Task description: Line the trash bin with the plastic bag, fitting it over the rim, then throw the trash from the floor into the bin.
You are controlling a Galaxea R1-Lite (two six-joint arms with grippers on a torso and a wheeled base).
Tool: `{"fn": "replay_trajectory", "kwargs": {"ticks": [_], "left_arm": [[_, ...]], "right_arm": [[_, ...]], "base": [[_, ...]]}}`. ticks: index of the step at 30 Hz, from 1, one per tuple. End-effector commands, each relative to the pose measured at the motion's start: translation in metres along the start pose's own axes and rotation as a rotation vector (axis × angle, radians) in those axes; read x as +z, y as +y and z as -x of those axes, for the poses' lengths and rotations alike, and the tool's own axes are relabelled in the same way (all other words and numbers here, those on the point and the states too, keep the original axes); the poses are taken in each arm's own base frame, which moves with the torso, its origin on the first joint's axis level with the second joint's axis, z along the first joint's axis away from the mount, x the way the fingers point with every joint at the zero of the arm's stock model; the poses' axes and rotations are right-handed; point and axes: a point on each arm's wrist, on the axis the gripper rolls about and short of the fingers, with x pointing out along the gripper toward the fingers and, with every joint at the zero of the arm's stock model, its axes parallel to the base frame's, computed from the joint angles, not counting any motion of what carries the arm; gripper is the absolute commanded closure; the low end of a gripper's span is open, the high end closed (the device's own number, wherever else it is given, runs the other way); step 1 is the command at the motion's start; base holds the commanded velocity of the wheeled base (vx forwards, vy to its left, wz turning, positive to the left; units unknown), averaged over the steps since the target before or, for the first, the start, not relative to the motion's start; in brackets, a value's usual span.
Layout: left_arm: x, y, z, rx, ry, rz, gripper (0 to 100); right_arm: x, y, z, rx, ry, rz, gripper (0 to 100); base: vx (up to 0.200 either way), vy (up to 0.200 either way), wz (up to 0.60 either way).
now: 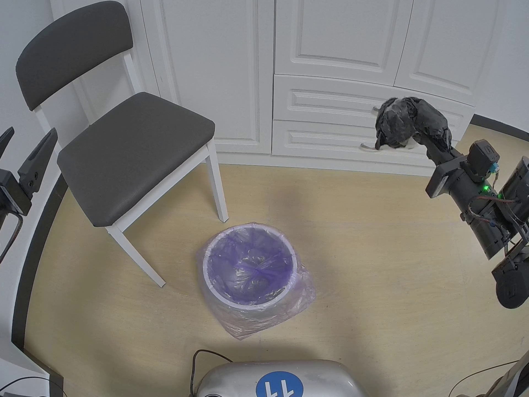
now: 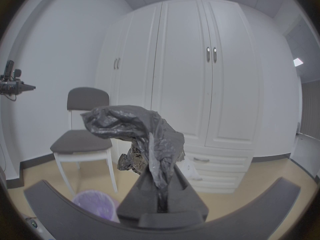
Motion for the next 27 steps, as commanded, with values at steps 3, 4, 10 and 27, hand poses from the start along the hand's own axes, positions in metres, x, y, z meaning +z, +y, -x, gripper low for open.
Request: {"fn": "replay_trajectory", "kwargs": {"ticks": [3, 4, 10, 27], "left_arm": [[0.008, 0.001, 0.0, 0.008, -0.039, 0.004, 0], [0.01, 0.002, -0.001, 0.012, -0.051, 0.006, 0], [0.015, 0.003, -0.001, 0.021, -0.101, 0.009, 0], [0.016, 0.004, -0.001, 0.028, -0.101, 0.006, 0]], "right_arm": [[-0.03, 0.043, -0.021, 0.079, 0.007, -0.058, 100], [-0.03, 0.051, -0.024, 0.087, 0.002, -0.084, 100], [-0.027, 0.091, -0.032, 0.134, -0.01, -0.222, 100], [-0.045, 0.163, -0.04, 0.23, 0.032, -0.435, 100]], "base": [[0.0, 0.0, 0.0], [0.0, 0.0, 0.0], [0.0, 0.0, 0.0], [0.0, 0.0, 0.0]]}}
